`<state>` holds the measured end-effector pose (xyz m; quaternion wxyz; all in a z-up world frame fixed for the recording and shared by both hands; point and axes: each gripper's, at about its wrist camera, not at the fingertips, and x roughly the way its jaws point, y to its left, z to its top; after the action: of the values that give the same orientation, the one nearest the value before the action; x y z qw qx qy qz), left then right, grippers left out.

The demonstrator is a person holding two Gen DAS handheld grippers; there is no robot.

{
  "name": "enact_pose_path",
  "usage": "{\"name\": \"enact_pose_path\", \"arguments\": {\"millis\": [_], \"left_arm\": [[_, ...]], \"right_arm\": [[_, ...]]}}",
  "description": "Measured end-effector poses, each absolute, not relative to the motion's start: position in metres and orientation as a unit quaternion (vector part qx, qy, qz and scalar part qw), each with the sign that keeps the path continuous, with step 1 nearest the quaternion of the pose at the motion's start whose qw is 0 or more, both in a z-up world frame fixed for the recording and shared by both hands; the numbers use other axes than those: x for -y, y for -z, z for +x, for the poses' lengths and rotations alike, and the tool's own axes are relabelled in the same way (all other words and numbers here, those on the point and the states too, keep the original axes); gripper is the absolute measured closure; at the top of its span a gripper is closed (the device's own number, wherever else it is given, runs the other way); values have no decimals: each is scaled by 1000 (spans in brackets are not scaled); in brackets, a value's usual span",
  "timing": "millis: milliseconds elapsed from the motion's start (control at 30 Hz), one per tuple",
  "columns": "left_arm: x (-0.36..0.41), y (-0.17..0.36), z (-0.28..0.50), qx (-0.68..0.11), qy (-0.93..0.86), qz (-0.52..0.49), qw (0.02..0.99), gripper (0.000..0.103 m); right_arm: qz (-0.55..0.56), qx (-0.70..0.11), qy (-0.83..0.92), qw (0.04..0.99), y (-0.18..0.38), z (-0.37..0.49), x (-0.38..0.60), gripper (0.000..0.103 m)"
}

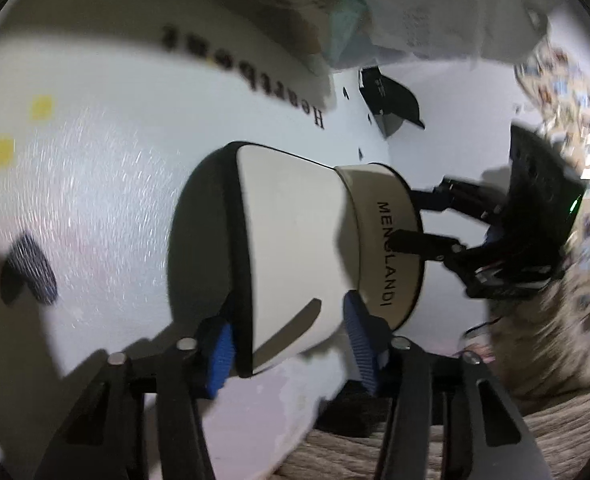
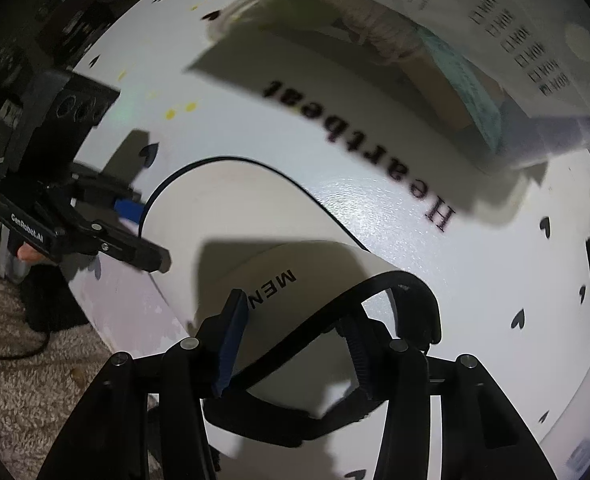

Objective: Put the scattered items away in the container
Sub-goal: 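Grasp the visor brim with the left tool while the right tool holds the strap, then lift the visor off the table with both tools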

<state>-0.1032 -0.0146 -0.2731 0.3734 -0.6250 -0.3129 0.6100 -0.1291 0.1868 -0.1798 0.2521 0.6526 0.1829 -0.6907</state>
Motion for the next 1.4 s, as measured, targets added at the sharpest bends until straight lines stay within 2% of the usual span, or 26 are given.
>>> {"name": "enact_pose_path", "arguments": {"millis": [33, 267, 333, 367, 433, 633, 733, 933, 1200, 1400], "left_arm": [[17, 277, -103, 326, -601, -630, 370, 70], [19, 269, -102, 373, -582, -612, 384, 80], [18, 264, -105, 390, -577, -611, 377, 81], [15, 265, -107, 396, -574, -612, 372, 81], [13, 267, -110, 415, -560, -622, 356, 81], [3, 264, -113, 455, -526, -644, 319, 82], [1, 263, -112, 481, -509, -645, 307, 83], [-3, 264, -106, 509, -486, -649, 288, 84], [-17, 257, -102, 553, -476, -632, 262, 86], [-38, 246, -99, 564, -464, -622, 283, 90]], "right_arm": [[652, -176, 695, 247, 180, -129, -189, 54], [617, -62, 759, 200, 171, -126, -211, 51], [594, 4, 786, 173, 158, -123, -231, 47], [579, 40, 799, 155, 151, -118, -243, 39], [547, 114, 821, 117, 136, -108, -269, 35], [485, 385, 785, 21, 147, -41, -341, 35], [463, 464, 755, 1, 169, -4, -347, 35], [448, 565, 692, 20, 218, 28, -325, 35], [427, 592, 683, 28, 220, 26, -299, 35], [400, 684, 608, 47, 244, 30, -291, 35]]}}
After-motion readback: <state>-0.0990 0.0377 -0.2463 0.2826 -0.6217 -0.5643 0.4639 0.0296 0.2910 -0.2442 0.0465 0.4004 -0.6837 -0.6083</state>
